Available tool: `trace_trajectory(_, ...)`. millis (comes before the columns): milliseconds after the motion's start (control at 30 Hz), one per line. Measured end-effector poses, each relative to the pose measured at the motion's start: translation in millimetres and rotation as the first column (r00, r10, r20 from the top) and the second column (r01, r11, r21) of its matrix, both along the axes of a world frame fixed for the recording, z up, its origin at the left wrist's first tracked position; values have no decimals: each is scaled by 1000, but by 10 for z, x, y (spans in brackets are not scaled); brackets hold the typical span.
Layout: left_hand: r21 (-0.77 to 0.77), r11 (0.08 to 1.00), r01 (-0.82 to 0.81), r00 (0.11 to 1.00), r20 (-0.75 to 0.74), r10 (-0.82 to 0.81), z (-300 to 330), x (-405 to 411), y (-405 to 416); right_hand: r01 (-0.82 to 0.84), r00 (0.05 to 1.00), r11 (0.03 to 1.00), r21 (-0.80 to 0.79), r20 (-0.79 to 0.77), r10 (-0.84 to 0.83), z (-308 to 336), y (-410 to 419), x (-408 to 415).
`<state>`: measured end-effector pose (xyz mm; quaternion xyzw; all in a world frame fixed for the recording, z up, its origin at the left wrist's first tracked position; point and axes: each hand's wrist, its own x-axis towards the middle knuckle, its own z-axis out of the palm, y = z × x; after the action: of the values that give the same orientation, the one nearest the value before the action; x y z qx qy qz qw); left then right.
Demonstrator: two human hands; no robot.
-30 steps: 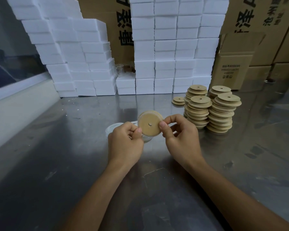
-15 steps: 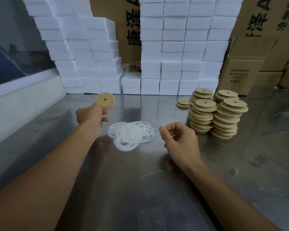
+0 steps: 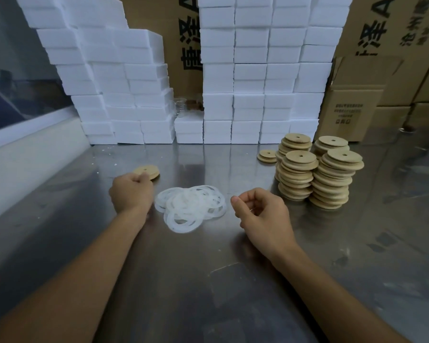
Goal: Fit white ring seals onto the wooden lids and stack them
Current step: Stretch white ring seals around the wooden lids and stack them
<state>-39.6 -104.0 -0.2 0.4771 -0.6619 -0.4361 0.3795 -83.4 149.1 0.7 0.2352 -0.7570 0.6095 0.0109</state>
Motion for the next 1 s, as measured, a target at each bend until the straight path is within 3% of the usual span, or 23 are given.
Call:
trace_trajectory(133,-194,981,29,994,-98,-49,-48,159,156,8,1000,1000,6,-20,-8,-14,14,11)
trace_trajectory(233,-335,938,87,992,-54,-111,-30,245,269,74,997,997,5,-36,-74,-45,54,35)
trace_trajectory(500,-749,594,295,955,241,-171,-25,468,703,174,985,984,-34,-6,-174,-80,139,153)
trace_trajectory(733,-795,484,365,931,299,-211,-10,475,835,165,986,985,-55,29,-164,-70,143,191)
trace_trajectory(900,-674,498,546,836,476,-272,-30,473,830,168,985,983,-70,43,-165,-64,138,204)
trace_trajectory(1000,-645,501,577,814,499,-296,-28,467,875,188,982,978,-86,48,-185,-67,133,198)
